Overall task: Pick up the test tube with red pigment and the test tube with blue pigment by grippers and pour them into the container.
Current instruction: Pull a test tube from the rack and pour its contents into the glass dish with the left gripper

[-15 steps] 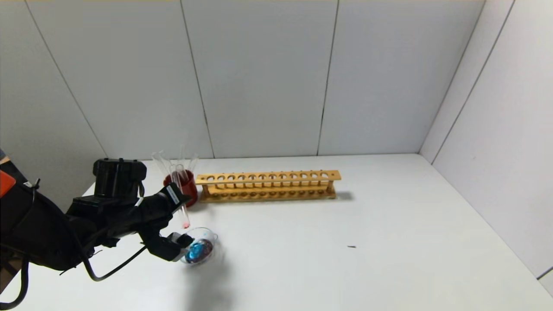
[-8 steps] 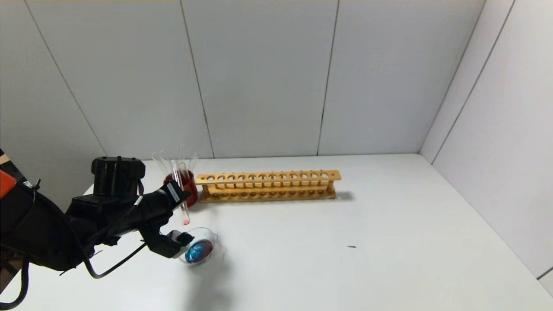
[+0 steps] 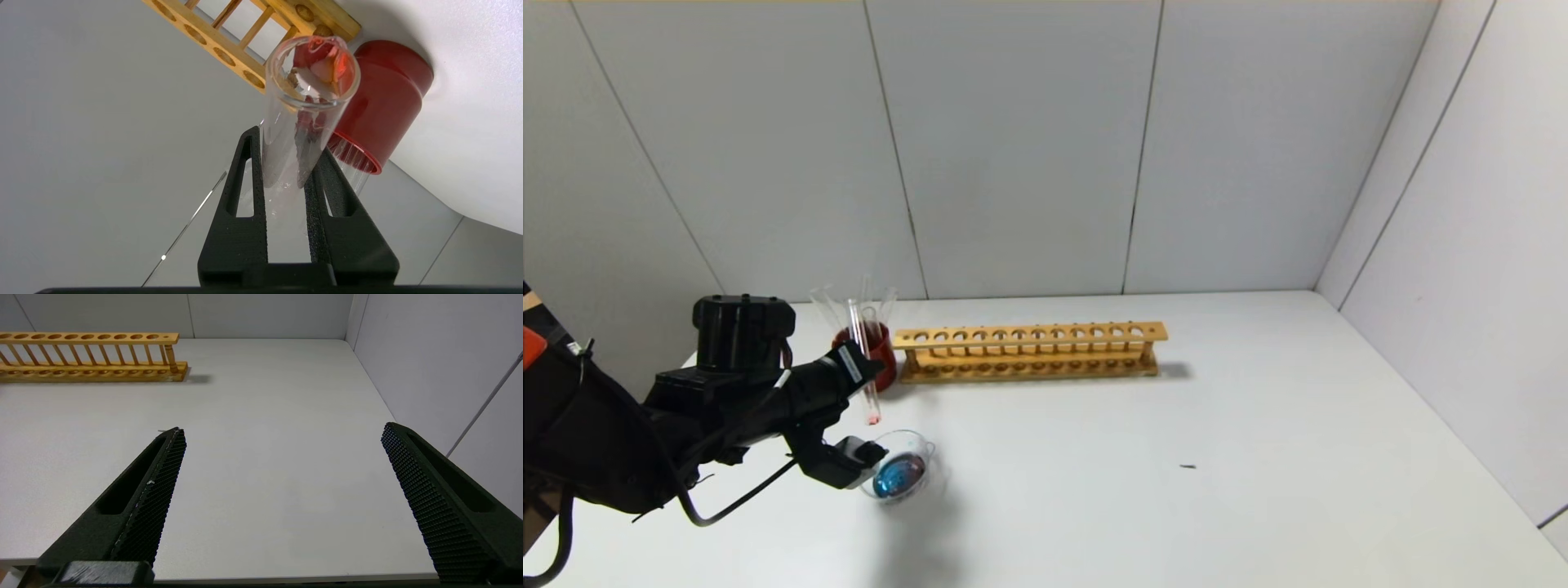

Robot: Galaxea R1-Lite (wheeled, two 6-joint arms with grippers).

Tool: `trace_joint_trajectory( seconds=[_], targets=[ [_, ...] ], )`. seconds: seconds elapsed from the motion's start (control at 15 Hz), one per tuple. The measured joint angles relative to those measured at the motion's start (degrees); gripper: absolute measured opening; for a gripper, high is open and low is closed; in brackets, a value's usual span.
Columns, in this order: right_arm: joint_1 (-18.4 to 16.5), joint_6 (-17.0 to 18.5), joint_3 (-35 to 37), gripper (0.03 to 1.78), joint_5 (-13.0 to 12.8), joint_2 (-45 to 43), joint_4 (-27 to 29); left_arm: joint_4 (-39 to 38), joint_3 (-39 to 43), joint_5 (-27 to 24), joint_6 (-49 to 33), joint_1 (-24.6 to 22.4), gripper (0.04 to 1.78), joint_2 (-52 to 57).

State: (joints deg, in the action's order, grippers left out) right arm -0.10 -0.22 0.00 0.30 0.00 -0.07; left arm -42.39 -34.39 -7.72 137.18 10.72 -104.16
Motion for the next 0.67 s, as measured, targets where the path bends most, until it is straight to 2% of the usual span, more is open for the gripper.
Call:
trace_joint_trajectory(
  seconds=[0.67],
  targets=[
    [0.0,0.0,0.0,1.75,0.0,0.0,0.0,-0.3,0.1,0.1,1.9,0.4,0.32,1.2]
  ],
)
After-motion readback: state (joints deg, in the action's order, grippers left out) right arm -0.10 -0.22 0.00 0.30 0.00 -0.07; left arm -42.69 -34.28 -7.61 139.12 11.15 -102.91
